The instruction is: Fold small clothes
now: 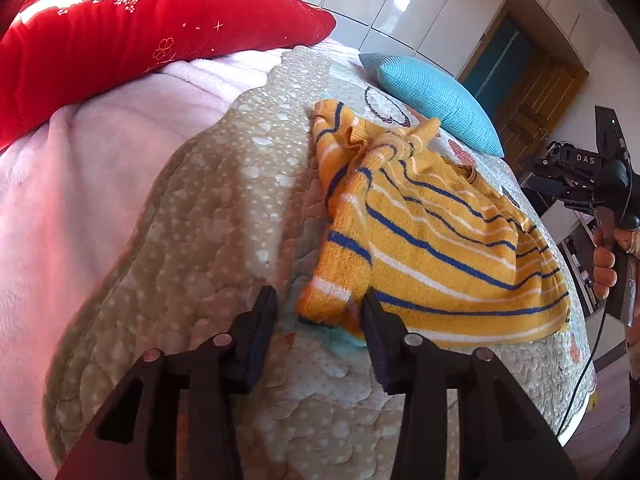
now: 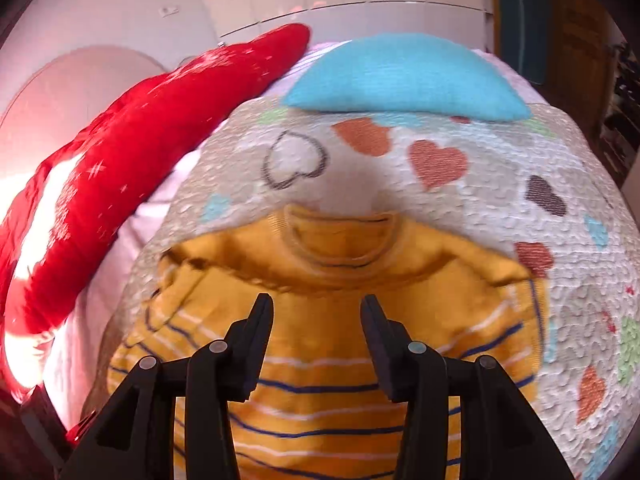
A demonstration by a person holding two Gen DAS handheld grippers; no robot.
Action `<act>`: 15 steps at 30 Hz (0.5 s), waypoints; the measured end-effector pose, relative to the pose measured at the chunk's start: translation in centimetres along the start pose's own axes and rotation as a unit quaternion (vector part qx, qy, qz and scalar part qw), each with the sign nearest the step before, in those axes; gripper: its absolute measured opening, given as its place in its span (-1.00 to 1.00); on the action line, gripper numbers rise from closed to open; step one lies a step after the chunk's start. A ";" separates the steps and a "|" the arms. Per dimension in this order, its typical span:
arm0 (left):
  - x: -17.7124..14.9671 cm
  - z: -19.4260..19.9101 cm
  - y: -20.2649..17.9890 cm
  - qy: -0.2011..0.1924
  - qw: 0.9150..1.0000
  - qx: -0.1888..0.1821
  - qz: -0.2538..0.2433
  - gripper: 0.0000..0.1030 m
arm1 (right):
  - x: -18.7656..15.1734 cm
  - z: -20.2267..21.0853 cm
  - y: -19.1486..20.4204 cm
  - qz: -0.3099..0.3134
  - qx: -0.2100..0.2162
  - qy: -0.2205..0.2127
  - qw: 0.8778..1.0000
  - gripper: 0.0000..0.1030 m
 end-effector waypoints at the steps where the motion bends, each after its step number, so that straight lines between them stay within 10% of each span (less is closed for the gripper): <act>1: 0.0 0.1 0.3 0.002 1.000 -0.004 0.003 -0.25 | -0.6 -1.3 2.1 0.013 0.020 0.018 1.000 -0.04; 6: 0.0 0.8 1.0 0.001 1.000 -0.023 0.012 -0.25 | -4.0 -8.4 10.4 0.110 0.033 0.109 0.987 -0.04; 15: 0.1 0.9 1.4 0.007 0.999 -0.045 0.018 -0.25 | -2.1 -18.1 16.2 0.173 -0.041 0.128 0.976 0.11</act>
Point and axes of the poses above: each gripper's, at about its wrist camera, not at the fingertips, and z roughly against the way its jaws point, y to its left, x to its top, the point moved 5 cm from there along -z, roughly the way its jaws point, and after that the axes turned 10 degrees about x, right-handed, at the moved point
